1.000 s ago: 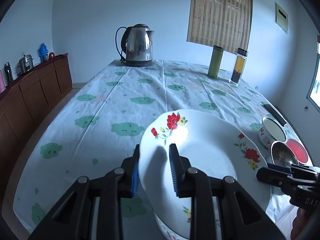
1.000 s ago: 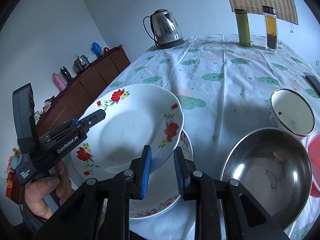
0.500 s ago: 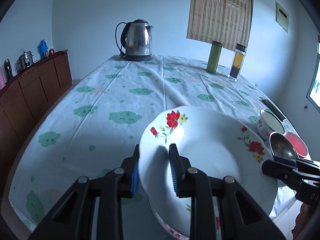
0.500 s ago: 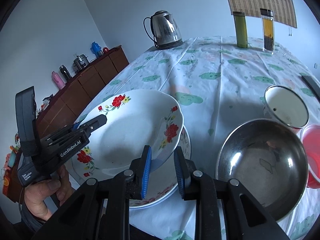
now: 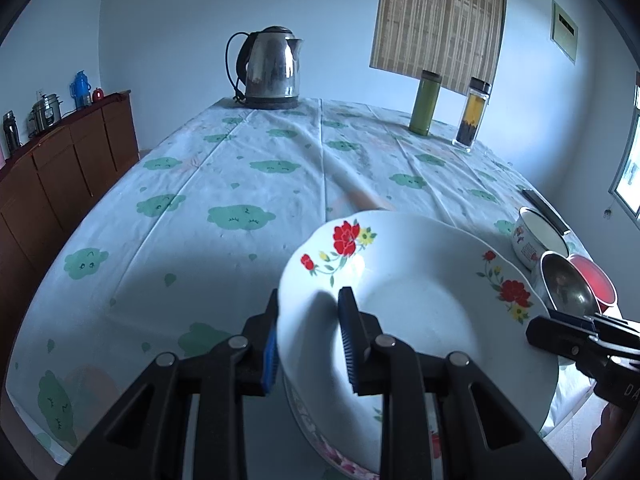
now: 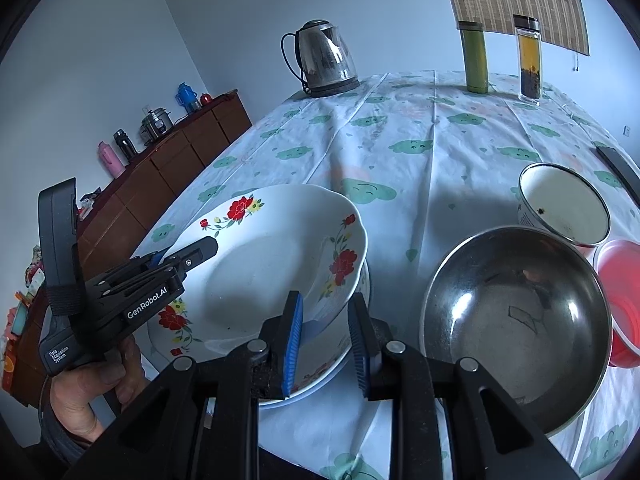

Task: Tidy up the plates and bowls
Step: 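Lower the red-flower plate with both grippers onto the pink-floral plate, then open both grippers and withdraw from the plate stack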

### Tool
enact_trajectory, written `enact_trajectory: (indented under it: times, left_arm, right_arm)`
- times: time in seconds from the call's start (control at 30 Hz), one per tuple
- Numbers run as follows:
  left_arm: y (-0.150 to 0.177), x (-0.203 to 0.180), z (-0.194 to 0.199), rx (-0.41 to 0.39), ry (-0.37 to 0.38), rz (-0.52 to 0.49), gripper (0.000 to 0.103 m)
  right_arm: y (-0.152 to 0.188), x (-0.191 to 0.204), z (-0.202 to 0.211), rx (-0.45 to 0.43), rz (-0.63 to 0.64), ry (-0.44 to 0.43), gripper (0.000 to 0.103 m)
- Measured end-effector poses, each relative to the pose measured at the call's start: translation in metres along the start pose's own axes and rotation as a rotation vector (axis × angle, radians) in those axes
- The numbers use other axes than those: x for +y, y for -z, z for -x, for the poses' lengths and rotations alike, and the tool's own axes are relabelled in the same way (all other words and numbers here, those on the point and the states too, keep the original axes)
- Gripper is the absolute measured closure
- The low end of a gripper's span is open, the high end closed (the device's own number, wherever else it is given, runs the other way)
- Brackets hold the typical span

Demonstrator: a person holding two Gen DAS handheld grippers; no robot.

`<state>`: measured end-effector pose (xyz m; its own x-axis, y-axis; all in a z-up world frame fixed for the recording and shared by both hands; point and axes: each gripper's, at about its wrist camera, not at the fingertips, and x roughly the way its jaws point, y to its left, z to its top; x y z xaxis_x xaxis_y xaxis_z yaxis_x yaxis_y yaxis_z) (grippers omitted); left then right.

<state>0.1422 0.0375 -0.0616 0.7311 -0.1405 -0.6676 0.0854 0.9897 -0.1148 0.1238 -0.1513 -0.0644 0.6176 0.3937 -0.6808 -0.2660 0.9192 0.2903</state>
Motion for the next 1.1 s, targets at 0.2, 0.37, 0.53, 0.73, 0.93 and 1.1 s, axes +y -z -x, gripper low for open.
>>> enact_trajectory:
  times: [0.2, 0.37, 0.53, 0.73, 0.93, 1.1]
  left_arm:
    - [0.001, 0.0, -0.001, 0.006, 0.001, -0.001, 0.079]
    - [0.002, 0.0, -0.001, 0.005, 0.001, -0.001, 0.079]
    - [0.002, -0.001, -0.002, 0.005, 0.001, -0.001, 0.079]
    - [0.002, -0.001, -0.002, 0.002, -0.007, -0.009, 0.079]
    - [0.004, 0.001, -0.006, 0.012, -0.006, -0.01, 0.078]
    - [0.006, 0.0, -0.006, 0.008, -0.008, -0.015, 0.078]
  right_arm:
    - [0.004, -0.001, -0.001, 0.007, -0.004, 0.001, 0.078]
    - [0.005, -0.001, 0.0, 0.008, -0.006, 0.0, 0.078]
    - [0.006, -0.001, -0.001, 0.009, -0.006, 0.001, 0.078]
    - [0.01, -0.001, -0.002, 0.014, -0.003, 0.001, 0.078]
    - [0.011, 0.0, -0.003, 0.016, 0.002, 0.003, 0.078]
    - [0.011, 0.001, -0.003, 0.021, 0.018, 0.013, 0.077]
